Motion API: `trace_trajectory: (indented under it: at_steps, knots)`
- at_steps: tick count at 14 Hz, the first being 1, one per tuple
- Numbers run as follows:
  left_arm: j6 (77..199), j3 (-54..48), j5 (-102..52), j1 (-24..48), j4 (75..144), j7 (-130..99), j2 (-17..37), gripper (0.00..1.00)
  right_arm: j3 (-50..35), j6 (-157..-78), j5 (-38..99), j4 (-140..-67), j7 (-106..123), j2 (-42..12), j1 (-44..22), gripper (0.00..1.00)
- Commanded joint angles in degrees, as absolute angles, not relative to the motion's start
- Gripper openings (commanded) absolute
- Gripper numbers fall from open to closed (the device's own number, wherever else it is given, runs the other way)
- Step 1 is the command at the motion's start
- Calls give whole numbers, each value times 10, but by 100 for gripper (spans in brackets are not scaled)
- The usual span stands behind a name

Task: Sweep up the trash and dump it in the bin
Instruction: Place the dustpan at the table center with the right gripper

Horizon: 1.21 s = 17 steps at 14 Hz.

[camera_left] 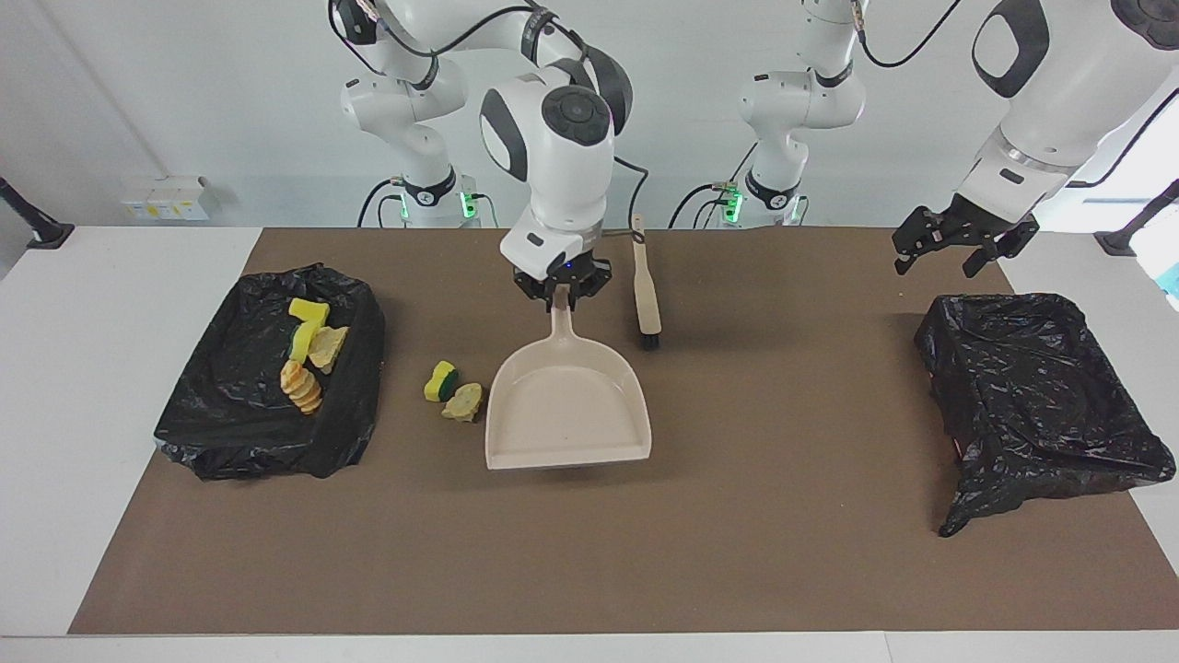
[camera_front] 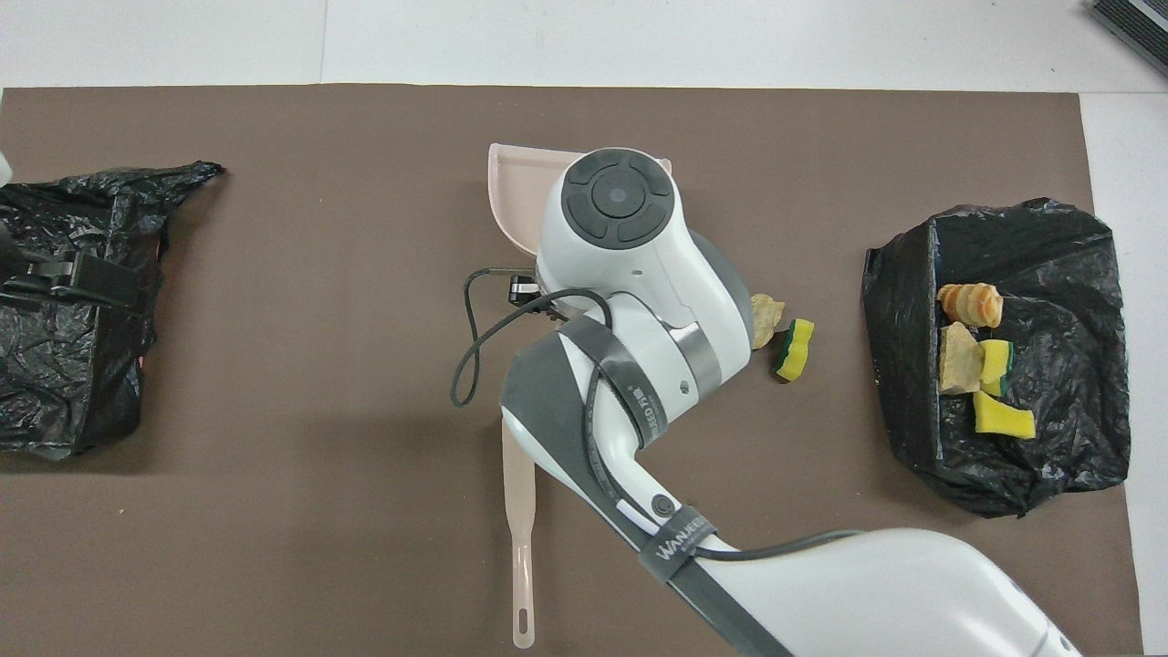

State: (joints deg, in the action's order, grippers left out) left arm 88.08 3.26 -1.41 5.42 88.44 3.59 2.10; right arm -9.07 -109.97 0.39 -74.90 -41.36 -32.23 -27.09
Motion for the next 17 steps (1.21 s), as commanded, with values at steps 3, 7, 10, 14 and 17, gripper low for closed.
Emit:
trace_trajectory:
  at_steps: [3, 7, 10, 14, 17]
  knots:
    - [874, 26, -5, 48, 898, 42, 8, 100, -91, -1142, 19, -707, -434, -374, -286, 0]
    - [879, 26, -6, 48, 896, 39, 9, 100, -91, -1196, 23, -749, -438, -375, -300, 4]
    - [881, 27, -7, 47, 896, 40, 9, 100, -91, -1206, 23, -775, -438, -374, -301, 20]
    - [889, 27, -13, 47, 901, 37, 9, 100, -91, -1201, -2, -800, -427, -360, -308, 100]
    - [884, 26, -13, 58, 901, 37, 18, 100, -91, -1159, -15, -802, -429, -323, -310, 100]
